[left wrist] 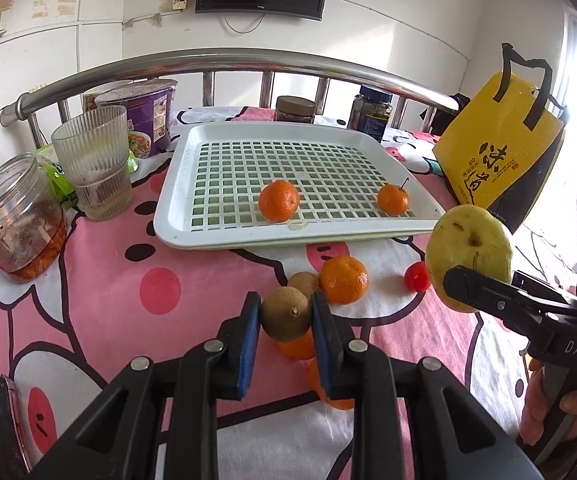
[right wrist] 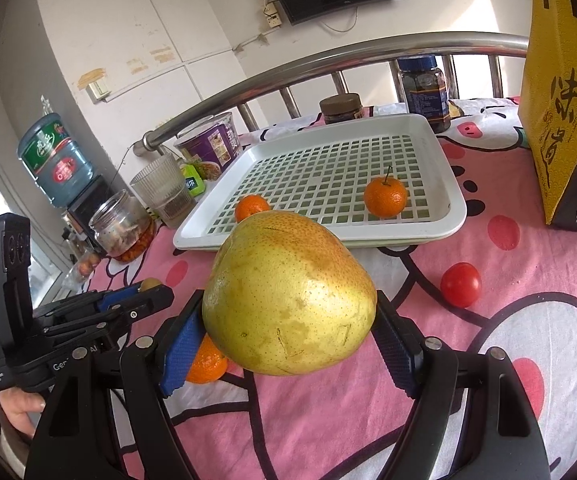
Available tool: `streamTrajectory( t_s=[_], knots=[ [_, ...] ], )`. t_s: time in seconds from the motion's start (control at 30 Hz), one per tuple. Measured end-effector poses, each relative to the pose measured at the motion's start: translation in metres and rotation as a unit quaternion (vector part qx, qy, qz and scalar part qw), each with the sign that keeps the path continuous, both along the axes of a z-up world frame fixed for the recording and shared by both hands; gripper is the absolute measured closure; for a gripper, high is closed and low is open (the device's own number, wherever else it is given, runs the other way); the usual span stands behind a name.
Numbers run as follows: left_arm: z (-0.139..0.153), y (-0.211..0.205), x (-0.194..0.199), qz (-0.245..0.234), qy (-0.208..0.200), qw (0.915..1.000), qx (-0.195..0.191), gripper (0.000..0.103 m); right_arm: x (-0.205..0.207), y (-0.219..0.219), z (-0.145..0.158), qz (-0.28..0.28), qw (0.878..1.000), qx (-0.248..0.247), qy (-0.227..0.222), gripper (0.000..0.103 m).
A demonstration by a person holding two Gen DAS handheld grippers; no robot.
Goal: Organize fruits
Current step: 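Carry the kiwi and pear into the white tray and open both tools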
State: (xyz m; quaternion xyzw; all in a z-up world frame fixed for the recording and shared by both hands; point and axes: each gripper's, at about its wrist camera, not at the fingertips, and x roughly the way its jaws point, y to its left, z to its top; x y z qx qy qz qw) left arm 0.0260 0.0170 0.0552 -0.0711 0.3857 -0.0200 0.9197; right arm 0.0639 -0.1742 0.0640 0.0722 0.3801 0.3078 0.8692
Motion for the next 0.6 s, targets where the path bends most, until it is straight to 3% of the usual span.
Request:
streamTrajectory(
  t_s=[0.6],
  knots=[
    [0.035, 0.001, 0.073, -0.004, -0.028, 0.9993, -0.023, 0.076, 0.043, -0.015, 0.039, -0.049, 0.999, -0.003, -0.020, 0.025]
  ],
)
